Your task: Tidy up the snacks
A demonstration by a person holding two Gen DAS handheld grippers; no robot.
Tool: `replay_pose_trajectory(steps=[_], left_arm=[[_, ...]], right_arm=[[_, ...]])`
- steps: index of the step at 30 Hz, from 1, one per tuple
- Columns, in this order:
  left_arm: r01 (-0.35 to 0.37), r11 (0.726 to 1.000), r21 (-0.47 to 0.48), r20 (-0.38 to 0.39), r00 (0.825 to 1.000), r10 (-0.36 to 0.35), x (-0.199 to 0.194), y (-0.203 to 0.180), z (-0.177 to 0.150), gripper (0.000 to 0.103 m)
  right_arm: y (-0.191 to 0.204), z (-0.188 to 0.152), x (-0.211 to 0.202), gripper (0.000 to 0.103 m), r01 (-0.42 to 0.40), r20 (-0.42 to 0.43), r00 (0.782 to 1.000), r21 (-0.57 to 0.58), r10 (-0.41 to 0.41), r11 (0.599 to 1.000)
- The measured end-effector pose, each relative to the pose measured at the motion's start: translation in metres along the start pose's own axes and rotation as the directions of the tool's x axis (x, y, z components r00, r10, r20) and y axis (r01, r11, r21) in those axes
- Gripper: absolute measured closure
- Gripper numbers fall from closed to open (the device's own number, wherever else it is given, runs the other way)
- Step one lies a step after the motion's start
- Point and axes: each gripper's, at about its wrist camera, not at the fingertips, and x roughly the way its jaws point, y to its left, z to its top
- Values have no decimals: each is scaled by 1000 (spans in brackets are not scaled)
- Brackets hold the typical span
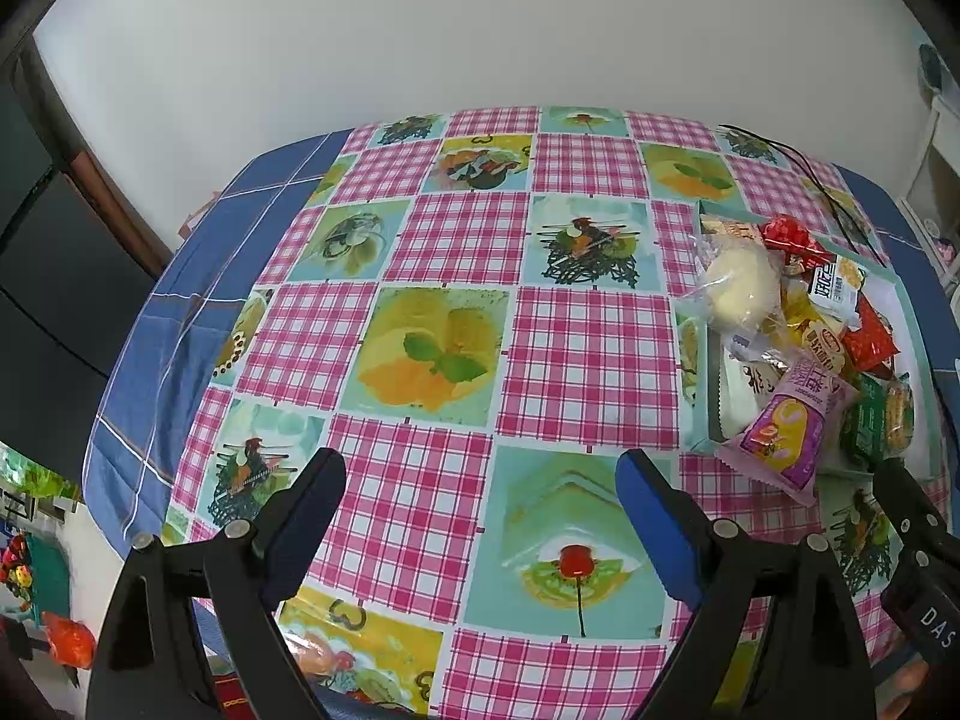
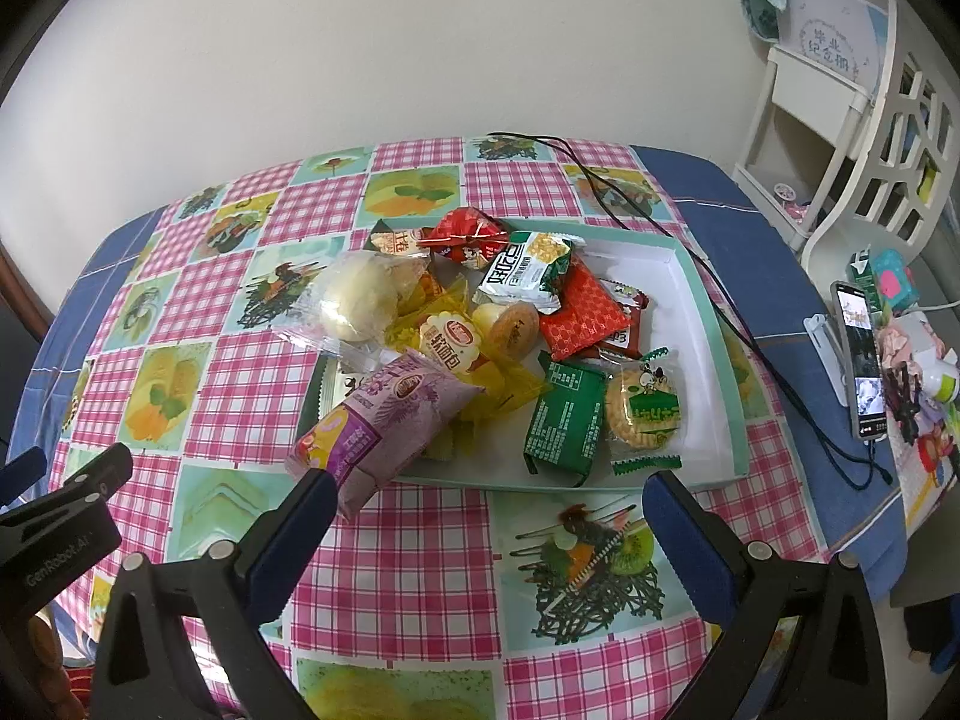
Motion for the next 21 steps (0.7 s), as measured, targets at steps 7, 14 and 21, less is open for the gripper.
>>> replay_pose_trajectory(steps=[7, 14, 21], left_arm=[[-3, 1000, 2, -2, 1000, 3, 1, 1, 0, 11], [-4, 1000, 2, -4, 1000, 4, 2, 2, 0, 11], [-4, 1000, 2, -4, 1000, 5, 2, 2, -1, 11]], right_arm=[[2, 0, 1, 0, 0, -1, 1000, -4, 0, 1000], [4, 0, 2, 0, 0, -4, 1000, -11, 0, 1000], [4, 0, 2, 0, -1, -5, 1000, -13, 1, 1000]])
